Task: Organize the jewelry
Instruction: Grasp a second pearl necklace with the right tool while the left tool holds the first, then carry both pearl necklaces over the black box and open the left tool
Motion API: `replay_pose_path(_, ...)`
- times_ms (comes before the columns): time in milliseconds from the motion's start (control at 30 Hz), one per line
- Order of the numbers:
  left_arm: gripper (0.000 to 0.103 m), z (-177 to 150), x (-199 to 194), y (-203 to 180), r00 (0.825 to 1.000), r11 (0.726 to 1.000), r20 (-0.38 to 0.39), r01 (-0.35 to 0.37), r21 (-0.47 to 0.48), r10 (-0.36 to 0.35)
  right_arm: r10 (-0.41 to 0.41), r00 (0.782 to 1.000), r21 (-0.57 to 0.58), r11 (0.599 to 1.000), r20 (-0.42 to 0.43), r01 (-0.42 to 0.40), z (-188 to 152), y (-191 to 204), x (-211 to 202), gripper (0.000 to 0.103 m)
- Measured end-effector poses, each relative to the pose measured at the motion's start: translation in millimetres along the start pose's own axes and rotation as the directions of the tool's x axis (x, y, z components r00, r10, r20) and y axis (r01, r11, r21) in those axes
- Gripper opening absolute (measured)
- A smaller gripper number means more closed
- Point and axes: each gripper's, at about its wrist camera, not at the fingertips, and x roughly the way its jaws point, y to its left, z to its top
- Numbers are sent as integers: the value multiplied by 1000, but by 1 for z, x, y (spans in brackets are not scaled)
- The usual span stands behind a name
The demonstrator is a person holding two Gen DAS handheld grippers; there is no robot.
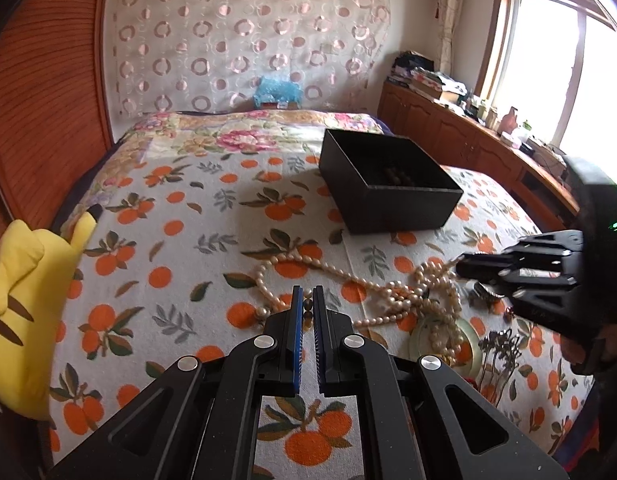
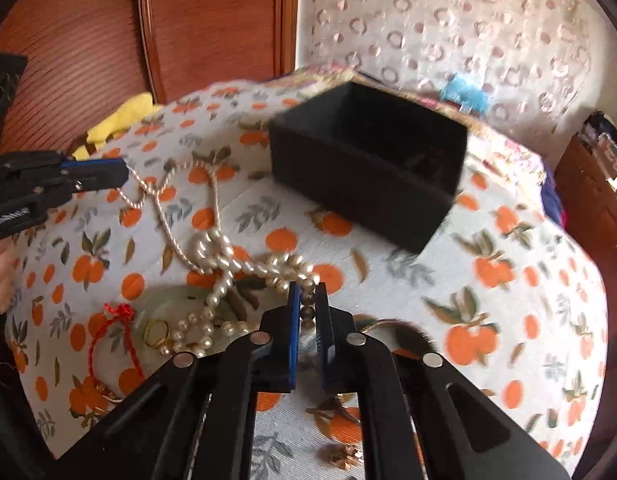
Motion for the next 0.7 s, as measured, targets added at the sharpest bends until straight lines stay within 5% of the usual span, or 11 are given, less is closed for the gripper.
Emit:
replay_pose_path(367,4,26,-17,-16,998,999,52,18,35,-20,-25,982,6,1000,186,24,34,-13,-76,8)
replay_pose_path(700,4,84,-45,-47,985,993,154,60,104,-76,-41,959,14,999,281,39,67,-32,-119,8)
